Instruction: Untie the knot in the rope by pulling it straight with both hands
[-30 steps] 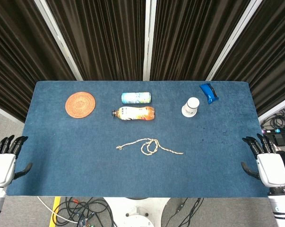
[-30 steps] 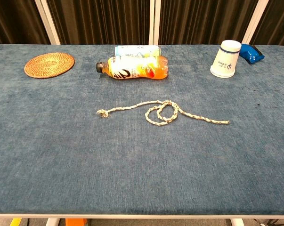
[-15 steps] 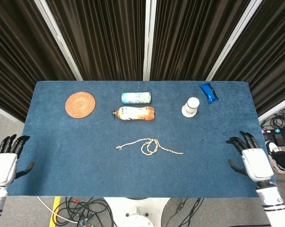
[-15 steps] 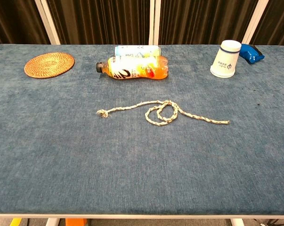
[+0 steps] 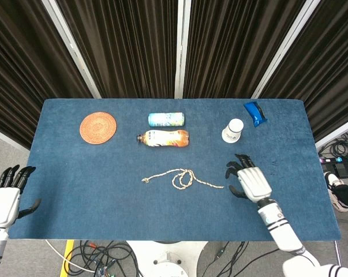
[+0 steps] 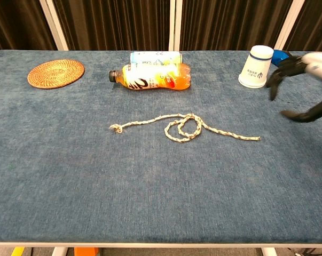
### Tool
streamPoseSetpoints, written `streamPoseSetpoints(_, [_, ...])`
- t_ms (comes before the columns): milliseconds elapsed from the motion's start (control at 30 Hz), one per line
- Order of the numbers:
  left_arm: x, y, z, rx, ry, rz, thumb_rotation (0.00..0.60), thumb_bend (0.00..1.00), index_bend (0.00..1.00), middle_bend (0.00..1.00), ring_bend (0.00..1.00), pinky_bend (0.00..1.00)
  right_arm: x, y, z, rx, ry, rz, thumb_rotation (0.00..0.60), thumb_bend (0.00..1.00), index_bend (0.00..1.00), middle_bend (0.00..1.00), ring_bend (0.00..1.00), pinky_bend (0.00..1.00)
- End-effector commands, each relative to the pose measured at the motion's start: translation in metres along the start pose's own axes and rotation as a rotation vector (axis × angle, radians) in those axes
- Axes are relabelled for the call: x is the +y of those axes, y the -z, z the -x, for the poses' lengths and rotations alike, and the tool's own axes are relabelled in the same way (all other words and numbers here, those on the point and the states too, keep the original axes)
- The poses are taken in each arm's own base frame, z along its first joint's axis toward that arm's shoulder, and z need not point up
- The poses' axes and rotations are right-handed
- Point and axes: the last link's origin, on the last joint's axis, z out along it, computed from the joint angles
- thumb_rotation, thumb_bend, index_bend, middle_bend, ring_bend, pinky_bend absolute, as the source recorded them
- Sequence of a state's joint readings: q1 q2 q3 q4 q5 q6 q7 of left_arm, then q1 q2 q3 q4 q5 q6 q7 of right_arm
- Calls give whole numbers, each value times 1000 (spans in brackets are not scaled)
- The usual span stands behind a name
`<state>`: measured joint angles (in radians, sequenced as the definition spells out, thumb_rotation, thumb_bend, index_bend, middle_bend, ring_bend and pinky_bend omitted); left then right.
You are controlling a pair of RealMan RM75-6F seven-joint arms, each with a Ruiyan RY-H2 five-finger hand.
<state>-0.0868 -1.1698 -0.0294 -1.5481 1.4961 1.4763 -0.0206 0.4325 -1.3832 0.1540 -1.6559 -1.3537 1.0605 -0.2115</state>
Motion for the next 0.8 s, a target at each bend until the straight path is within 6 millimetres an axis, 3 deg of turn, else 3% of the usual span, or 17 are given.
streamPoseSetpoints(33, [-1,1,2,-5,5,-3,600,237,126,119,0,43,-10,-15,17,-31,44,-10,600,263,474,240,0,0])
streamPoseSetpoints(433, [-3,-3,9,-25,21,1,600,238,126,120,0,43,-21,-36,61,-50,88,6,600,263,475,198,0,0])
streamPoseSetpoints(800, [-7,-2,11,-29,29,-4,600,237,126,119,0,43,-25,-44,69,-56,75,16,600,273,508,199,0,0])
